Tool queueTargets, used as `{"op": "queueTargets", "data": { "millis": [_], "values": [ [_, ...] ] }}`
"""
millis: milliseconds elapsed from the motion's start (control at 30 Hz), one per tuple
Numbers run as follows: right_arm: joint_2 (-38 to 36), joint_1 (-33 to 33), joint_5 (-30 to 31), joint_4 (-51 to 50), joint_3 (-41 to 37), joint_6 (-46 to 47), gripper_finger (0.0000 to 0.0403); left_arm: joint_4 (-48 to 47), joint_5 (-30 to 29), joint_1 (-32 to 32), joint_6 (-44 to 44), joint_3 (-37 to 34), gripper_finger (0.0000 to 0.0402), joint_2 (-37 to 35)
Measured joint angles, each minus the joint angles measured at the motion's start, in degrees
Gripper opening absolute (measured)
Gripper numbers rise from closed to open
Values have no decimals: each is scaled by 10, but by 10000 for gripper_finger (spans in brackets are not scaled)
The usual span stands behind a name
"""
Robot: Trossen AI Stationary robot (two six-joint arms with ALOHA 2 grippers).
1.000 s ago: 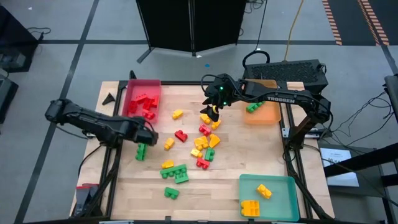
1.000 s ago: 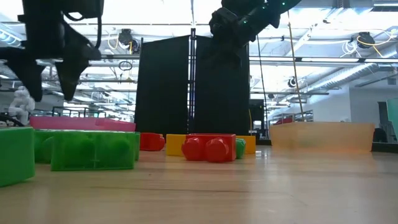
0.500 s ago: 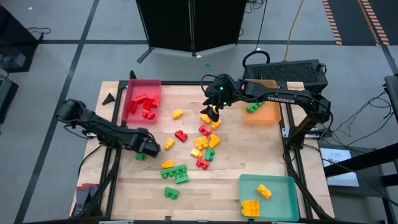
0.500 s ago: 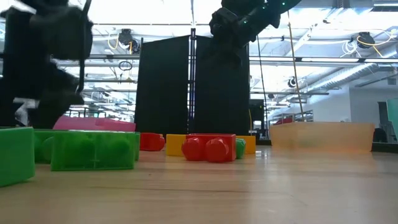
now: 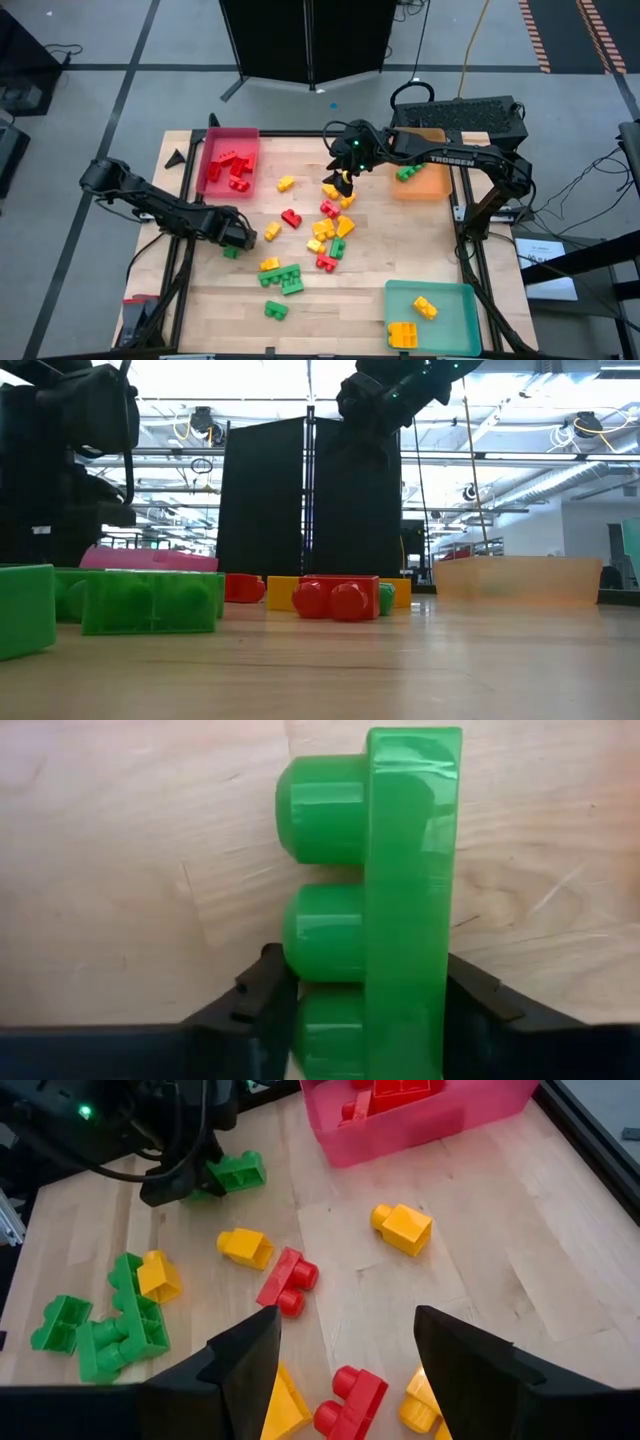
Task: Sort blocks
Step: Put the green game piece into the orange bin
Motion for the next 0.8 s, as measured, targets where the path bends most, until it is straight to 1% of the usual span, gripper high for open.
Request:
{"op": "queueTargets", "data": {
  "millis": [233, 333, 433, 500, 667, 800],
  "values": [
    [0, 3, -3, 13, 0, 6, 226, -2, -8, 0, 9, 5, 169, -7],
    [-1, 3, -51, 43, 0, 28, 226, -8, -21, 0, 10, 18, 169, -21],
    [-7, 3, -103, 75, 0, 43, 226, 6, -66, 2, 11, 37, 169, -41],
    [-13, 4, -121, 94, 0, 45, 226, 3, -87, 1, 18, 49, 169, -53],
    [-41, 3, -120, 104, 0, 44, 226, 2, -158, 1, 33, 87, 169, -95],
    [-73, 3, -120, 107, 0, 44, 226, 5, -215, 5, 75, 127, 169, -130]
  ]
}}
